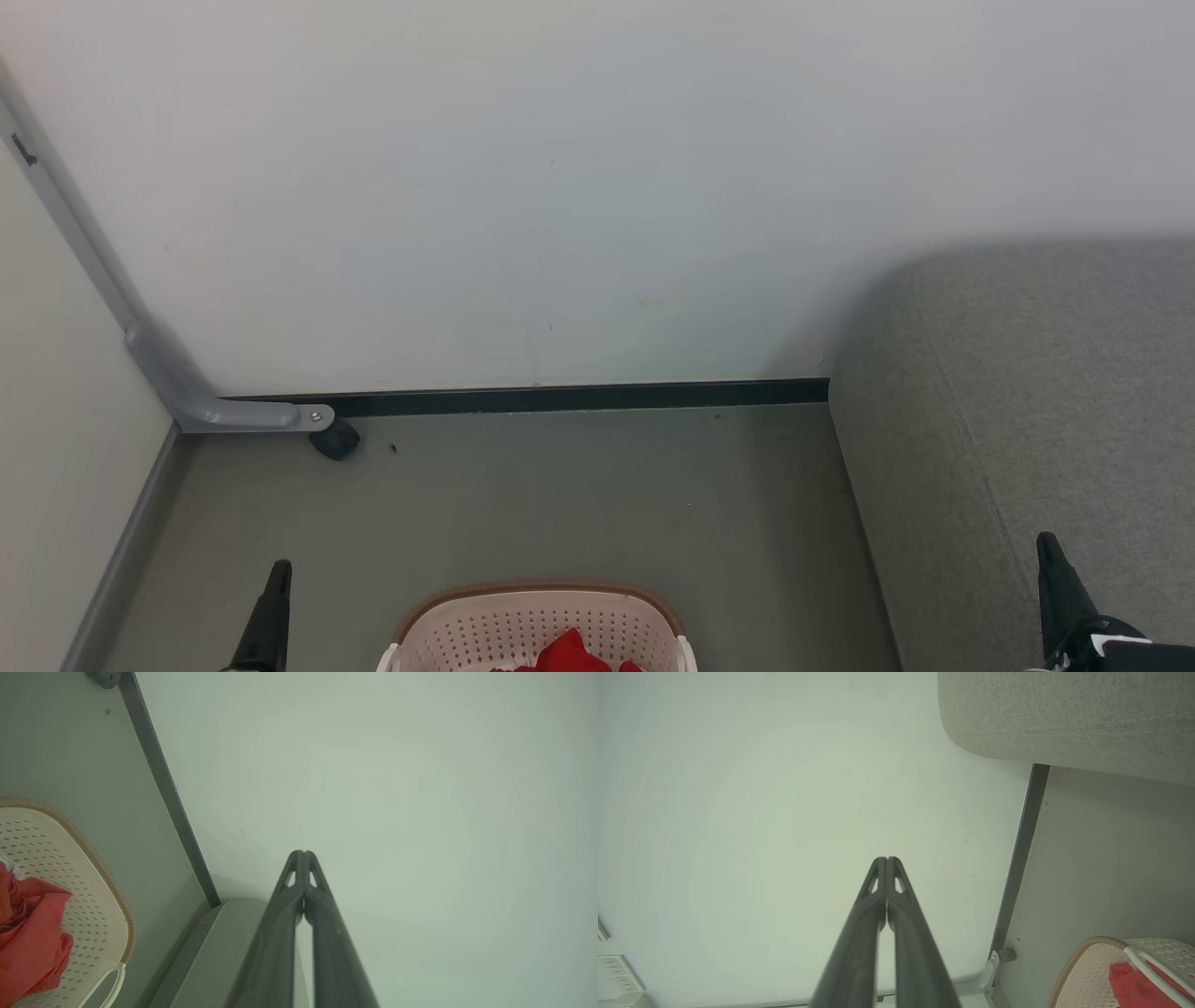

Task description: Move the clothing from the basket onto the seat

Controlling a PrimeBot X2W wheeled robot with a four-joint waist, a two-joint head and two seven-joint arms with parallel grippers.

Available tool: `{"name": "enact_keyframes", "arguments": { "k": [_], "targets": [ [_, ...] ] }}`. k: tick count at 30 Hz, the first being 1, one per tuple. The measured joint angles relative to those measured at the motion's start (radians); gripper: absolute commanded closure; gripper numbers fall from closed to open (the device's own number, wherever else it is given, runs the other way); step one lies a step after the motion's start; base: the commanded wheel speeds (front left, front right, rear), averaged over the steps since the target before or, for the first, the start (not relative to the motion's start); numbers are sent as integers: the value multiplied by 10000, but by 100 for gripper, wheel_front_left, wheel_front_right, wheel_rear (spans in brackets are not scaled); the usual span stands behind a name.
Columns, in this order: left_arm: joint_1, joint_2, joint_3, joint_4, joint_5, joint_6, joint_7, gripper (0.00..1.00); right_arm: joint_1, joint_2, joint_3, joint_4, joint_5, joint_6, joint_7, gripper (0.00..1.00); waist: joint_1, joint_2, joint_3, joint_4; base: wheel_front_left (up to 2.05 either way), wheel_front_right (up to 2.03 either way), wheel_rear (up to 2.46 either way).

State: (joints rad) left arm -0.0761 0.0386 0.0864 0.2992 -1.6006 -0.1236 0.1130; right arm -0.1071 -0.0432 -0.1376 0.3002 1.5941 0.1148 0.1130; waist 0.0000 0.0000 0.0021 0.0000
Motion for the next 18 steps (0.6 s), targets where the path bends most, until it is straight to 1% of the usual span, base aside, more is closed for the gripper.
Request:
{"name": "enact_keyframes", "arguments": {
  "k": [18],
  "targets": [
    [0,0,0,0,0,0,0,100,0,0,0,0,2,0,0,100,0,0,0,0,0,0,0]
  ]
}}
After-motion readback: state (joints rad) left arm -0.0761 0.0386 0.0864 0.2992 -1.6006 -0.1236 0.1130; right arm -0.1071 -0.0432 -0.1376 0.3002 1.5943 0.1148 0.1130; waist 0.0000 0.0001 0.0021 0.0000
